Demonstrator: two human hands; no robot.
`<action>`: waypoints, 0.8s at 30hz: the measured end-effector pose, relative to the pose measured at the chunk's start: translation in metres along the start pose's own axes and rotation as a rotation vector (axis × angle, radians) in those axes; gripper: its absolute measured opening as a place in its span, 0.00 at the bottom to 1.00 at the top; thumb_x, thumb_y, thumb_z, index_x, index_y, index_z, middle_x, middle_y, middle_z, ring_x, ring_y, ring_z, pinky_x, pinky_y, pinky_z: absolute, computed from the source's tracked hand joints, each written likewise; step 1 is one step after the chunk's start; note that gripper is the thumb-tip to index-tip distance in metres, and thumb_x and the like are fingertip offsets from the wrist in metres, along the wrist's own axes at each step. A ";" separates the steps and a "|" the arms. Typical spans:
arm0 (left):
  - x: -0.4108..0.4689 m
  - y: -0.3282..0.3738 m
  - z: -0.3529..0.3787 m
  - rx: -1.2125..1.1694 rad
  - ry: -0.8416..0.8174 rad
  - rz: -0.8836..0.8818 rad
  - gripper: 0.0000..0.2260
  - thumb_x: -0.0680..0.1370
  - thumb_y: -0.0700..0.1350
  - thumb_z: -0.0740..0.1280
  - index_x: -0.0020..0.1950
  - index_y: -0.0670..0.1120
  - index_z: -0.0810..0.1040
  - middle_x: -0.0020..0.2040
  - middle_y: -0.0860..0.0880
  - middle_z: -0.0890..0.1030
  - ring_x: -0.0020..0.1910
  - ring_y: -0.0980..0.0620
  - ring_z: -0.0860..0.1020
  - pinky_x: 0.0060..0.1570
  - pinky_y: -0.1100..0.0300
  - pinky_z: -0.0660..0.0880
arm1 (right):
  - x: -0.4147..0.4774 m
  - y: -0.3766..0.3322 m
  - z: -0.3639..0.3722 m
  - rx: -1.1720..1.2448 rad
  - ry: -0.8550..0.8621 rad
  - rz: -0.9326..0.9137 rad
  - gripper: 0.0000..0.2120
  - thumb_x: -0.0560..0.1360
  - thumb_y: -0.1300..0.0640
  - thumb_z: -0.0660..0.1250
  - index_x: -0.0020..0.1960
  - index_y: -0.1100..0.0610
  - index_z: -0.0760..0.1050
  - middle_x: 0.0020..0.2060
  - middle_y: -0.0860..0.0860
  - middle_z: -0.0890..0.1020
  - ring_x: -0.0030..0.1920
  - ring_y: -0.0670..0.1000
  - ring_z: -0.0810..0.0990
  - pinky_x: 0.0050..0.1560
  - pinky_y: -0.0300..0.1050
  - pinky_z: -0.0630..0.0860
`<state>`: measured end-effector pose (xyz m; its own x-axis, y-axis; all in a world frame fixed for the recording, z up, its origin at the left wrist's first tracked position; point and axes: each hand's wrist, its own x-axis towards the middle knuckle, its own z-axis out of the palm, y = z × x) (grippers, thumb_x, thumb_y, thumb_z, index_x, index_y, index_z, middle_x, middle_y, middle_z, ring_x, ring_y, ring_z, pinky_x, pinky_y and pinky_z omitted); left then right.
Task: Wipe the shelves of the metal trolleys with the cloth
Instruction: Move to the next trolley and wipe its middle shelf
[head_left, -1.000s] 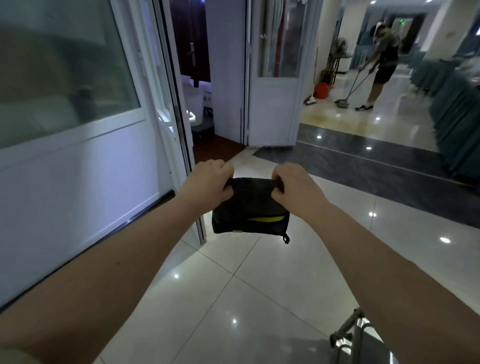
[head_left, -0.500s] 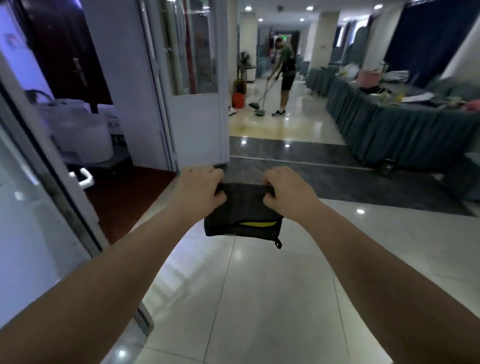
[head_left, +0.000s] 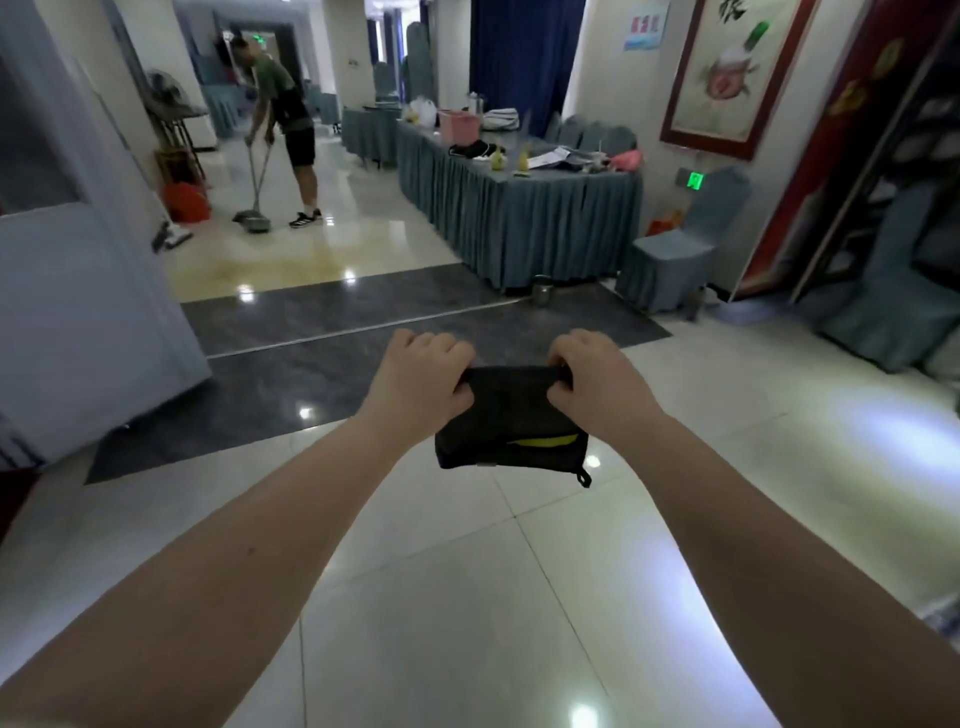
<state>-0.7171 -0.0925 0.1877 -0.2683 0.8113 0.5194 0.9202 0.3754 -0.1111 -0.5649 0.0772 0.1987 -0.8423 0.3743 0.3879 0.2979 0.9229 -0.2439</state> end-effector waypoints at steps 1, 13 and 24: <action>0.022 -0.003 0.015 -0.011 0.004 0.038 0.06 0.68 0.46 0.70 0.41 0.46 0.76 0.36 0.49 0.77 0.36 0.45 0.78 0.44 0.52 0.71 | 0.015 0.018 0.002 -0.008 -0.006 0.020 0.07 0.72 0.60 0.68 0.49 0.57 0.73 0.47 0.51 0.74 0.51 0.52 0.70 0.49 0.47 0.70; 0.266 0.031 0.182 -0.205 0.008 0.350 0.06 0.70 0.47 0.70 0.43 0.48 0.77 0.39 0.51 0.78 0.39 0.47 0.77 0.48 0.51 0.66 | 0.103 0.201 0.019 -0.154 0.112 0.414 0.05 0.71 0.62 0.65 0.47 0.59 0.73 0.44 0.53 0.75 0.48 0.55 0.71 0.50 0.50 0.70; 0.456 0.204 0.329 -0.569 0.139 0.838 0.04 0.62 0.44 0.66 0.35 0.47 0.75 0.30 0.51 0.74 0.30 0.45 0.74 0.40 0.54 0.59 | 0.082 0.361 0.011 -0.270 0.213 1.085 0.05 0.71 0.62 0.65 0.47 0.60 0.74 0.43 0.53 0.76 0.47 0.56 0.73 0.46 0.54 0.73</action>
<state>-0.7455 0.5014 0.1235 0.5260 0.6423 0.5575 0.8054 -0.5868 -0.0839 -0.5310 0.4399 0.1327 0.0047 0.9713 0.2377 0.9318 0.0820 -0.3537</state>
